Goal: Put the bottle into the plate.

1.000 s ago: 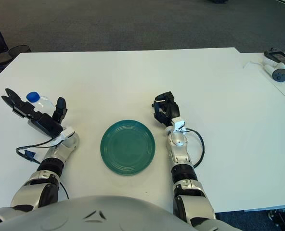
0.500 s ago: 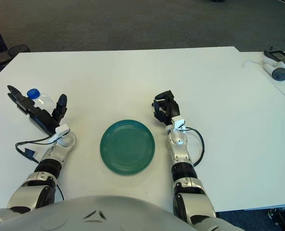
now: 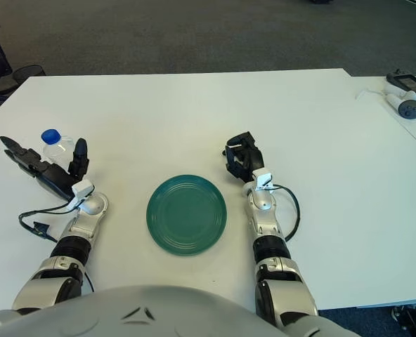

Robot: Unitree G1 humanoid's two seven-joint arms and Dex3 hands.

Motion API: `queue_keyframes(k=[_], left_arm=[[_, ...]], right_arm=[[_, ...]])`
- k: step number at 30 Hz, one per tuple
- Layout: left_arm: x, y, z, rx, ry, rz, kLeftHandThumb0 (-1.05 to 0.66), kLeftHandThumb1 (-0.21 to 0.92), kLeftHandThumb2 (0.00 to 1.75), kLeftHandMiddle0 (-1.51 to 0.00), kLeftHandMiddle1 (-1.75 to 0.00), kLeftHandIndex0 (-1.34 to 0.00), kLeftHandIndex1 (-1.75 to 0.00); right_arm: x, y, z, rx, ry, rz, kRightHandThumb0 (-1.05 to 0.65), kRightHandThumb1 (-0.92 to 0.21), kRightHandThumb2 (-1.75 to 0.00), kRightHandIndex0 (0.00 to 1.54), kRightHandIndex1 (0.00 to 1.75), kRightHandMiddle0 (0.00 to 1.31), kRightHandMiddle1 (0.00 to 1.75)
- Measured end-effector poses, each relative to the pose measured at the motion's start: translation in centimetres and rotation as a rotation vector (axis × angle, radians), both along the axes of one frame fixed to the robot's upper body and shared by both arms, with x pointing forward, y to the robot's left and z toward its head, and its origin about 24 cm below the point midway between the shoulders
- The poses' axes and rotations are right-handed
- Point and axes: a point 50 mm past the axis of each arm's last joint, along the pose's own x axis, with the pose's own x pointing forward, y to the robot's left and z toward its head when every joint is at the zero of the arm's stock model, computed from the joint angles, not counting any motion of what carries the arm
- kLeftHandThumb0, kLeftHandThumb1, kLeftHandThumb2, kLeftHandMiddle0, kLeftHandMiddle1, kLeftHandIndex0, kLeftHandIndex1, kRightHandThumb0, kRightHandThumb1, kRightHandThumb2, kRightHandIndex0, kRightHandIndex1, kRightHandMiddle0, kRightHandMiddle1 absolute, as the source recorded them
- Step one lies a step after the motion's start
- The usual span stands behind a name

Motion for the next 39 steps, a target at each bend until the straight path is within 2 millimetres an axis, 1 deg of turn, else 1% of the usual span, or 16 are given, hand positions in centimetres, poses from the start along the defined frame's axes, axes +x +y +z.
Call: queue_keyframes(k=[2, 7, 11, 16, 24, 32, 39], left_arm=[[0.0, 0.1, -0.2, -0.007, 0.017, 0.016, -1.05, 0.92, 0.29, 0.0, 0.0, 0.0, 0.0], [0.0, 0.3, -0.6, -0.022, 0.06, 0.063, -1.05, 0.92, 0.36, 0.0, 0.0, 0.0, 0.0], [0.1, 0.5, -0.9, -0.02, 0.082, 0.108, -1.05, 0.92, 0.39, 0.0, 0.0, 0.0, 0.0], [0.2, 0.5, -0.9, -0.023, 0.079, 0.135, -1.05, 0.92, 0.38, -0.01, -0.01, 0.0, 0.0], [0.4, 0.6, -1.0, -0.025, 0.079, 0.137, -1.05, 0.92, 0.38, -0.02, -0.01, 0.0, 0.0], [0.7, 0.5, -1.0, -0.02, 0.083, 0.12, -1.05, 0.92, 0.44, -0.04, -0.02, -0.01, -0.01], [0.9, 0.5, -1.1, -0.025, 0.093, 0.081, -1.05, 0.92, 0.47, -0.04, -0.01, 0.0, -0.01]], right_arm=[[0.0, 0.0, 0.0, 0.0, 0.001, 0.0, -0.08, -0.78, -0.65, 0.36, 1.45, 0.25, 1.75], [0.0, -0.1, 0.0, -0.002, 0.003, -0.003, -0.02, -0.79, -0.62, 0.38, 1.44, 0.23, 1.75], [0.0, -0.3, 0.0, -0.006, 0.005, -0.003, -0.01, -0.81, -0.6, 0.37, 1.44, 0.22, 1.75], [0.1, -0.4, -0.1, -0.008, 0.008, -0.001, -0.01, -0.82, -0.58, 0.36, 1.45, 0.21, 1.75], [0.2, -0.5, -0.1, -0.003, 0.015, 0.005, -0.01, -0.84, -0.57, 0.34, 1.47, 0.2, 1.75], [0.2, -0.6, -0.1, 0.01, 0.02, -0.004, -0.01, -0.85, -0.56, 0.33, 1.48, 0.18, 1.75], [0.3, -0.7, -0.1, 0.018, 0.022, -0.008, -0.01, -0.85, -0.56, 0.33, 1.49, 0.18, 1.75]])
